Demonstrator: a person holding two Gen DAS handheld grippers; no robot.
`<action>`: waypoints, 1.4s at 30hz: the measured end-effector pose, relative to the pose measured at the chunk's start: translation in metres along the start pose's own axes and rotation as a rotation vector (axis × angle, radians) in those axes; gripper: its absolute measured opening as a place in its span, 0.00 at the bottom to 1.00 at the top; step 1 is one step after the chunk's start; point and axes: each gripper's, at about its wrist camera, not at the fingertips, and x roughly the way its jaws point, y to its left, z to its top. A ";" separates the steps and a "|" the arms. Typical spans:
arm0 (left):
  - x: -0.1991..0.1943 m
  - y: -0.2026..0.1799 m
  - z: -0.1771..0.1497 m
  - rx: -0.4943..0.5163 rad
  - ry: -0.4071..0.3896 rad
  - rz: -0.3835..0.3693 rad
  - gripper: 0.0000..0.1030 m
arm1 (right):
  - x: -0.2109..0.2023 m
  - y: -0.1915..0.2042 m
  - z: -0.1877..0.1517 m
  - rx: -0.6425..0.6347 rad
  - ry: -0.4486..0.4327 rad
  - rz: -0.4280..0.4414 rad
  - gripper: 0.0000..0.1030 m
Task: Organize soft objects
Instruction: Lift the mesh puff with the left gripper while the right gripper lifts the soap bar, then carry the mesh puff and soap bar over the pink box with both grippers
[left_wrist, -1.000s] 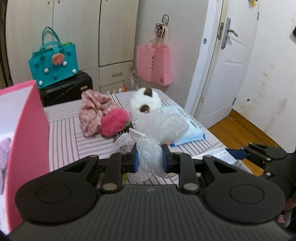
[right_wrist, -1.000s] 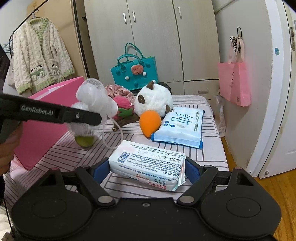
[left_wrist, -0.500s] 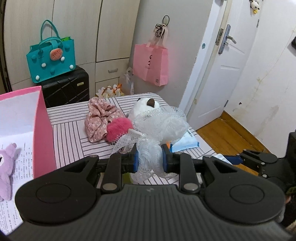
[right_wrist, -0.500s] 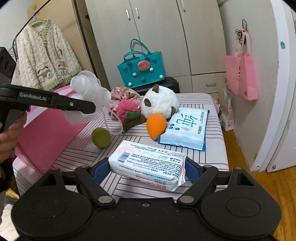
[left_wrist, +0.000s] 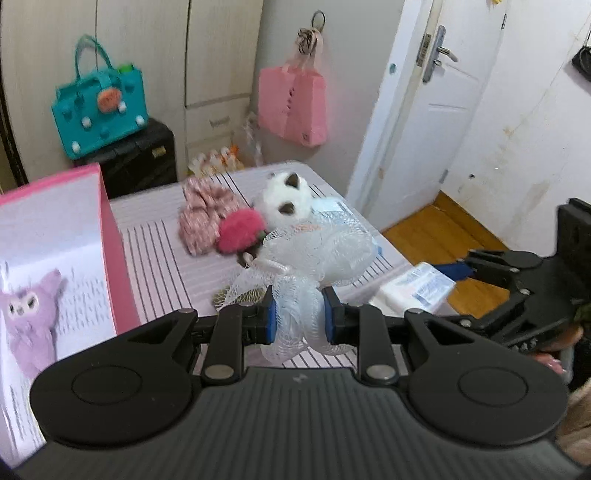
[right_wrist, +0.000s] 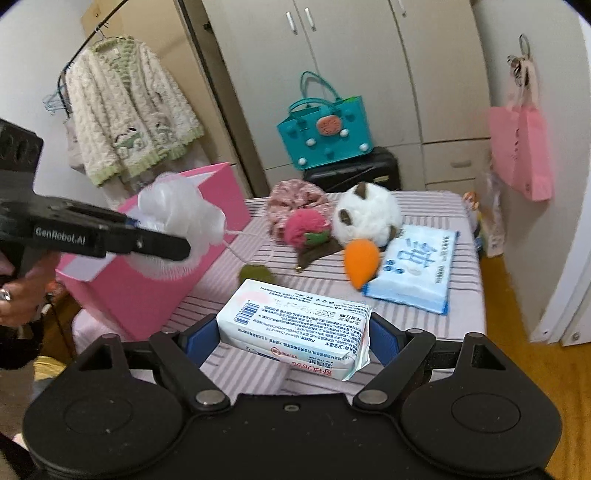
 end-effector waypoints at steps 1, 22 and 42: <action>-0.002 0.000 -0.001 -0.004 0.009 -0.008 0.22 | -0.001 0.001 0.001 0.008 0.010 0.022 0.84; -0.076 0.010 -0.051 -0.109 0.154 0.010 0.22 | 0.008 0.068 0.020 -0.051 0.185 0.275 0.85; -0.155 0.069 -0.044 -0.145 0.069 0.144 0.22 | 0.041 0.152 0.080 -0.241 0.210 0.331 0.85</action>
